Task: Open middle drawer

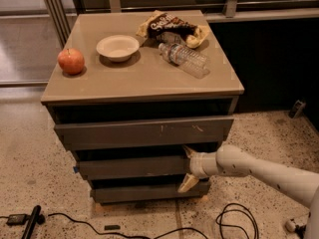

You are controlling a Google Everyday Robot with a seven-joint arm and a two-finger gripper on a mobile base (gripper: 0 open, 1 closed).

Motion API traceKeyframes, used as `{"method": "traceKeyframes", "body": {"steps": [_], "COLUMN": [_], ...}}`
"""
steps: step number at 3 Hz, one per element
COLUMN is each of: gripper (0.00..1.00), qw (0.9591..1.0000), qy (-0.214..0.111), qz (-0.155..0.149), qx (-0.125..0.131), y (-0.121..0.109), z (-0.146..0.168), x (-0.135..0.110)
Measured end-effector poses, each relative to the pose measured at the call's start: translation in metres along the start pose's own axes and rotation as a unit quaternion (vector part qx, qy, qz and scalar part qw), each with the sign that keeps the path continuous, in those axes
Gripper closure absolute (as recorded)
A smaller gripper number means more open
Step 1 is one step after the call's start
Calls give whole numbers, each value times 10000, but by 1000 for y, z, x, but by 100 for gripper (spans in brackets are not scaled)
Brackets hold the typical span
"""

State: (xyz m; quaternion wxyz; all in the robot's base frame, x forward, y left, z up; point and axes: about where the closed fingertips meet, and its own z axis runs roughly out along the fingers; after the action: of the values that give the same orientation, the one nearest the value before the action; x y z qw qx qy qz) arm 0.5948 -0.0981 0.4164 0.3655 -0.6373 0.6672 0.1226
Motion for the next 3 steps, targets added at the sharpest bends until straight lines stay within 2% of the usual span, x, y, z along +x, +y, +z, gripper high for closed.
{"method": "traceKeyframes", "body": {"steps": [3], "gripper": [70], "qw": [10000], "qy": [0], "qz": [0], "qx": [-1], "y": [0], "z": [0], "x": [0]}}
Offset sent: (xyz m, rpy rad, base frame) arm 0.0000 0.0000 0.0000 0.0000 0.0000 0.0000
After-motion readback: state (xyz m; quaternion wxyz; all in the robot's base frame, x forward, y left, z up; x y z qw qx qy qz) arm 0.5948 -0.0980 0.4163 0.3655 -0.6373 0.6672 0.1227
